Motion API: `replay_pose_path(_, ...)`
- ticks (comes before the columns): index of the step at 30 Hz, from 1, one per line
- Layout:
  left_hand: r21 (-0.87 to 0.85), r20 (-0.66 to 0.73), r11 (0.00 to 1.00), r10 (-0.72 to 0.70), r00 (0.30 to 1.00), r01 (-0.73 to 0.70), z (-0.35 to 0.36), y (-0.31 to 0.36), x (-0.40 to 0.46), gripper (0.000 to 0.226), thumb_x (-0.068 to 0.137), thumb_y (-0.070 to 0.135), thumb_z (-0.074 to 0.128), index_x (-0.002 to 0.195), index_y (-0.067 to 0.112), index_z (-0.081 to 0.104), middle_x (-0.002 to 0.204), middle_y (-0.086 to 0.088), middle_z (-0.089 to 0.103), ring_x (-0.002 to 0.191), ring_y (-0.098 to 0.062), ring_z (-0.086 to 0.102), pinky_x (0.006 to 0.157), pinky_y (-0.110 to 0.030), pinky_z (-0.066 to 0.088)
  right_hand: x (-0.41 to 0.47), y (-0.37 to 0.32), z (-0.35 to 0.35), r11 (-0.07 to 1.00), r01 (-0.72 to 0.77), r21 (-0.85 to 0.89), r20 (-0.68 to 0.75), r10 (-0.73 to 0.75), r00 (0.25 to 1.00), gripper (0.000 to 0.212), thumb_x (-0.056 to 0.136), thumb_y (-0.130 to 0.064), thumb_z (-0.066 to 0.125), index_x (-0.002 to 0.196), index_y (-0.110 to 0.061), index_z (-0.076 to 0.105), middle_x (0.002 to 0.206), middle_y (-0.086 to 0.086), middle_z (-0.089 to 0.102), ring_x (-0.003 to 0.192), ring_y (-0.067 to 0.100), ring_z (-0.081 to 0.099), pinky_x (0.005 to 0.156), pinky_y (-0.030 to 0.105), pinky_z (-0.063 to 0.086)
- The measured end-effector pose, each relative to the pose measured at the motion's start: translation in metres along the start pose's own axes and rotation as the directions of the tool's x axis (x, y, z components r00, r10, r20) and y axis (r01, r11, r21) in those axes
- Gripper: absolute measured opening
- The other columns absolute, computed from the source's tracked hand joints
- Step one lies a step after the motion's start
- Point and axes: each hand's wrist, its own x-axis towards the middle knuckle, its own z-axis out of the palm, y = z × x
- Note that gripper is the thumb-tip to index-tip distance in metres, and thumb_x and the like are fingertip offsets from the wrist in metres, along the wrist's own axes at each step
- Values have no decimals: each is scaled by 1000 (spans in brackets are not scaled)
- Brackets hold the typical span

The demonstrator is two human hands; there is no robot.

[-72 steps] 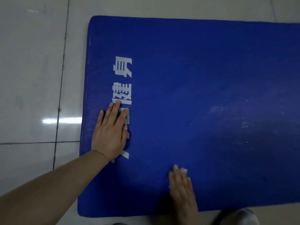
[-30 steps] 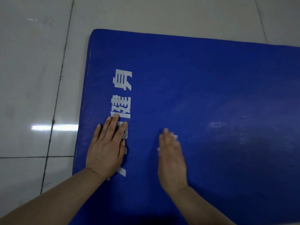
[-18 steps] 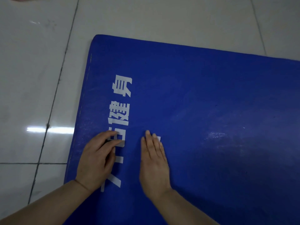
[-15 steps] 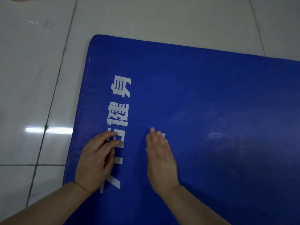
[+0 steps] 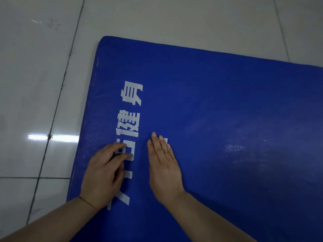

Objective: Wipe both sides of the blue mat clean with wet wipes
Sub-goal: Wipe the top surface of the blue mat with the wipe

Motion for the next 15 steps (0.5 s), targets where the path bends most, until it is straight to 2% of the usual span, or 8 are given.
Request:
replay_pose_path(2, -4, -1, 1000, -1, 1000, 1, 0, -1, 0, 34, 85, 16, 43, 105, 7, 70, 124, -11, 56, 112, -24, 51, 91, -45, 47, -2, 24, -6, 996, -59, -65, 18, 60, 998, 82, 68, 2, 73, 141, 0, 35, 149, 15, 36, 137, 29, 36, 110, 46, 27)
replay_pose_path(4, -9, 2, 1000, -7, 1000, 7, 2, -2, -1, 34, 85, 16, 44, 105, 7, 69, 124, -10, 56, 113, -25, 51, 91, -46, 47, -8, 62, -19, 965, -233, -117, -44, 230, 972, 74, 79, 1, 65, 141, 2, 25, 152, 17, 27, 138, 32, 32, 112, 47, 27)
replay_pose_path(5, -10, 3, 1000, -11, 1000, 11, 2, -2, -1, 34, 85, 16, 44, 105, 8, 69, 125, -9, 55, 113, -25, 51, 92, -46, 47, -11, 81, -25, 937, -332, -103, -73, 326, 943, 64, 90, -3, 53, 143, -1, 18, 155, 12, 15, 143, 29, 23, 116, 43, 22)
replay_pose_path(7, -9, -2, 1000, -13, 1000, 13, 2, -2, -1, 34, 85, 17, 44, 105, 9, 70, 125, -7, 55, 114, -24, 51, 93, -44, 45, -16, 102, -34, 910, -403, -98, -35, 402, 915, 51, 102, -13, 25, 149, -7, 7, 155, -3, -7, 147, 17, -1, 121, 34, 5)
replay_pose_path(8, -8, -7, 1000, -12, 1000, 12, 2, -2, -1, 34, 84, 17, 44, 104, 9, 70, 125, -7, 54, 113, -24, 51, 94, -42, 44, -15, 103, -33, 905, -421, -53, -64, 418, 906, 51, 102, -12, 22, 150, -7, 7, 154, -4, -9, 147, 16, -5, 120, 32, 1)
replay_pose_path(10, -6, -11, 1000, -15, 1000, 15, 2, -1, -1, 34, 84, 16, 44, 103, 8, 70, 125, -7, 55, 113, -24, 51, 94, -40, 43, -6, 84, -26, 910, -413, -30, -104, 408, 907, 56, 95, 0, 41, 147, 1, 19, 157, 9, 7, 146, 26, 10, 119, 39, 10)
replay_pose_path(12, -6, -10, 1000, -19, 1000, 19, 2, 0, -1, 34, 83, 16, 43, 103, 8, 70, 124, -8, 56, 113, -24, 51, 92, -41, 43, 1, 53, -10, 958, -282, -52, -90, 277, 957, 66, 77, 8, 61, 139, 7, 38, 149, 20, 33, 137, 37, 33, 112, 43, 23)
replay_pose_path(15, -1, 0, 1000, -20, 1000, 20, 1, 1, 0, 34, 83, 16, 43, 103, 8, 70, 124, -9, 56, 112, -23, 51, 92, -41, 43, 7, 15, -2, 990, -135, -42, -40, 133, 990, 77, 65, 6, 73, 137, -1, 45, 148, 15, 38, 137, 30, 35, 109, 44, 27)
